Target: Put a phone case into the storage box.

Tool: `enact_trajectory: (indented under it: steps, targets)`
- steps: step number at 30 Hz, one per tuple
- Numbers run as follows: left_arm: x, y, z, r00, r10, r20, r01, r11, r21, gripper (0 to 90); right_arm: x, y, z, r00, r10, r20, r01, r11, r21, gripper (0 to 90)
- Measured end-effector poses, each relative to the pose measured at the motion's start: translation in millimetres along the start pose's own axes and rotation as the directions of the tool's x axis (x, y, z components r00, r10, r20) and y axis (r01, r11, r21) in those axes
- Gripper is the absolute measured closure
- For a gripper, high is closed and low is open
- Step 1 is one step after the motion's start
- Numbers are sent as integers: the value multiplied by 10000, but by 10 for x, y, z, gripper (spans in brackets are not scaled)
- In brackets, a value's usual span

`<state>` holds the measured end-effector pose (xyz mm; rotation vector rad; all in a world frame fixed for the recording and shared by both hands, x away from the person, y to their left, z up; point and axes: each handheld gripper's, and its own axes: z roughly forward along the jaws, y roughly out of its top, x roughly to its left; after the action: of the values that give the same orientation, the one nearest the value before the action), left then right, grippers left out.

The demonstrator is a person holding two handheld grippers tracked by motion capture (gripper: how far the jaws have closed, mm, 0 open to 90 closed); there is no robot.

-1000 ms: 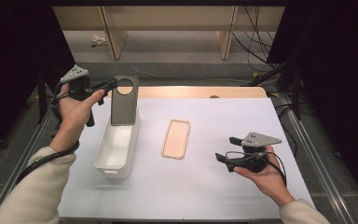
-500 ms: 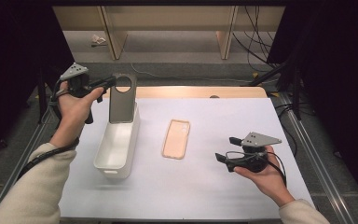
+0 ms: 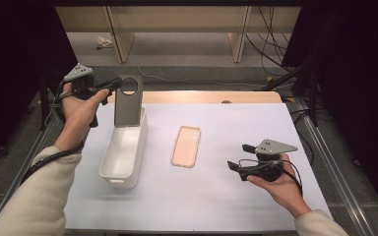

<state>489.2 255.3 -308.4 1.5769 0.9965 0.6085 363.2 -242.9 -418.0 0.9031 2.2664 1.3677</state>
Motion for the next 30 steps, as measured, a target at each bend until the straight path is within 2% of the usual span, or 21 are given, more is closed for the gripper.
enact_trajectory:
  steps: [30]
  targets:
    - [150,-94,186,9999,-30,-146,35,9993,372,815,-4,0,-1,10000,46,4,-46,10000,-25,188]
